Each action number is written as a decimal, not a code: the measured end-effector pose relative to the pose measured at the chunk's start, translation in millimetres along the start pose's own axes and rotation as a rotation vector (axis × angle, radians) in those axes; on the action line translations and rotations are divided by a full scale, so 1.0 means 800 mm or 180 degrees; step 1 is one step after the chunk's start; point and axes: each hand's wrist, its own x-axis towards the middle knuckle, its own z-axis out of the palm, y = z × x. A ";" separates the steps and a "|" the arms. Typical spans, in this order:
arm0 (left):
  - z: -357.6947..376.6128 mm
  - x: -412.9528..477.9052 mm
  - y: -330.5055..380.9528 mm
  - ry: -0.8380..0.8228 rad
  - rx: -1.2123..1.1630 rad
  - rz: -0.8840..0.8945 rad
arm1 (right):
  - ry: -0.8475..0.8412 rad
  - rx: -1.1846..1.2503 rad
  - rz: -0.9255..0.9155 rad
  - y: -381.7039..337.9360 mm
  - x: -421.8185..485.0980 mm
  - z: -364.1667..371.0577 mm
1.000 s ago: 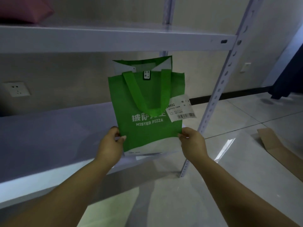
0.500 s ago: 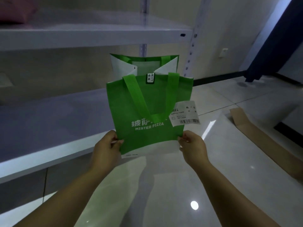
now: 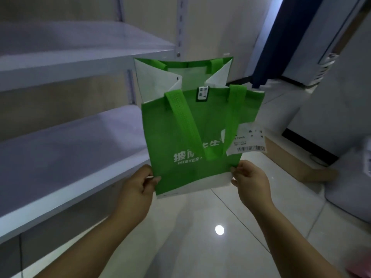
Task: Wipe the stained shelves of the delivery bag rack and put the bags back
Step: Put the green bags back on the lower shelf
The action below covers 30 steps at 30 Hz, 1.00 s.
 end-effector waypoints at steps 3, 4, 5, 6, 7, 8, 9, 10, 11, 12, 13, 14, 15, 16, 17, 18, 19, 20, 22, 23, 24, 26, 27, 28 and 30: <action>0.002 0.007 0.037 -0.0038 0.0086 0.0171 | 0.0121 -0.0018 0.0070 -0.022 -0.001 -0.028; 0.001 0.011 0.049 -0.0039 0.0115 0.0204 | 0.0161 0.0017 0.0064 -0.031 0.000 -0.035; -0.001 0.012 0.060 -0.0041 0.0161 0.0221 | 0.0210 0.0025 0.0064 -0.038 0.002 -0.040; -0.004 0.012 0.070 -0.0045 0.0205 0.0234 | 0.0247 0.0039 0.0041 -0.045 0.002 -0.044; -0.008 0.014 0.078 -0.0042 0.0219 0.0304 | 0.0262 0.0091 -0.0040 -0.053 0.003 -0.046; -0.011 0.017 0.088 -0.0026 0.0240 0.0401 | 0.0248 0.0174 -0.0148 -0.061 0.007 -0.048; -0.015 0.020 0.095 0.0003 0.0260 0.0483 | 0.0228 0.0221 -0.0236 -0.067 0.011 -0.050; -0.020 0.022 0.100 0.0050 0.0295 0.0563 | 0.0238 0.0213 -0.0307 -0.071 0.015 -0.050; -0.026 0.026 0.106 0.0112 0.0314 0.0663 | 0.0221 0.0246 -0.0417 -0.078 0.020 -0.050; -0.033 0.030 0.113 0.0174 0.0329 0.0771 | 0.0170 0.0333 -0.0535 -0.087 0.024 -0.049; -0.042 0.034 0.122 0.0214 0.0349 0.0862 | 0.0121 0.0427 -0.0634 -0.098 0.029 -0.047; -0.051 0.036 0.130 0.0254 0.0359 0.0933 | 0.0085 0.0501 -0.0713 -0.108 0.033 -0.046; -0.061 0.037 0.140 0.0318 0.0341 0.0992 | 0.0065 0.0566 -0.0797 -0.119 0.037 -0.045; -0.072 0.038 0.150 0.0389 0.0325 0.1049 | 0.0036 0.0639 -0.0881 -0.132 0.040 -0.043; -0.082 0.038 0.160 0.0450 0.0334 0.1104 | -0.0008 0.0687 -0.0946 -0.145 0.043 -0.041; -0.093 0.038 0.169 0.0503 0.0351 0.1147 | -0.0059 0.0698 -0.0994 -0.158 0.045 -0.039; -0.104 0.036 0.178 0.0557 0.0344 0.1160 | -0.0108 0.0702 -0.1040 -0.172 0.046 -0.038; -0.114 0.034 0.187 0.0614 0.0308 0.1152 | -0.0155 0.0713 -0.1095 -0.187 0.045 -0.037; -0.135 0.029 0.203 0.0751 0.0266 0.1123 | -0.0252 0.0704 -0.1230 -0.215 0.043 -0.033; -0.145 0.027 0.210 0.0829 0.0271 0.1112 | -0.0291 0.0702 -0.1299 -0.229 0.041 -0.030; -0.155 0.024 0.216 0.0917 0.0276 0.1108 | -0.0325 0.0705 -0.1364 -0.241 0.039 -0.026; -0.175 0.018 0.226 0.1109 0.0272 0.1094 | -0.0407 0.0687 -0.1485 -0.264 0.035 -0.015; -0.185 0.016 0.230 0.1183 0.0243 0.1062 | -0.0448 0.0690 -0.1524 -0.273 0.033 -0.008; -0.196 0.015 0.235 0.1234 0.0202 0.1016 | -0.0487 0.0710 -0.1547 -0.283 0.032 -0.001; -0.216 0.014 0.241 0.1307 0.0120 0.0906 | -0.0584 0.0681 -0.1593 -0.300 0.031 0.015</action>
